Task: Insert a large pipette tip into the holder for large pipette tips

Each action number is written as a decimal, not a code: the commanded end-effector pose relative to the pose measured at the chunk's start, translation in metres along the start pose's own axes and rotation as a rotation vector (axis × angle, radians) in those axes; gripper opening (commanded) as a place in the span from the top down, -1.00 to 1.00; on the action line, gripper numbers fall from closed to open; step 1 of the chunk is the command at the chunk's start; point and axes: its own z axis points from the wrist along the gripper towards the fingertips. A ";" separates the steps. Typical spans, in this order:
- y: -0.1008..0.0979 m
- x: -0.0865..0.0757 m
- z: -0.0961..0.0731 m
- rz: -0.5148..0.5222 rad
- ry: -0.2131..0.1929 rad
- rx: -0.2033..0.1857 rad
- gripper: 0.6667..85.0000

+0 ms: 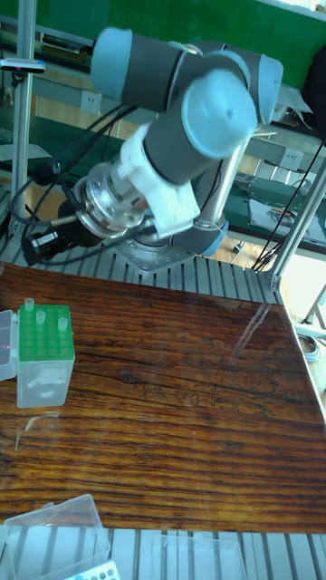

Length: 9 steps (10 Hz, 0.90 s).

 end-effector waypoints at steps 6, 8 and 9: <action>0.021 -0.068 -0.120 0.678 -0.738 -0.393 0.23; -0.003 -0.096 -0.136 0.757 -0.857 -0.332 0.26; -0.011 -0.108 -0.140 0.799 -0.882 -0.293 0.38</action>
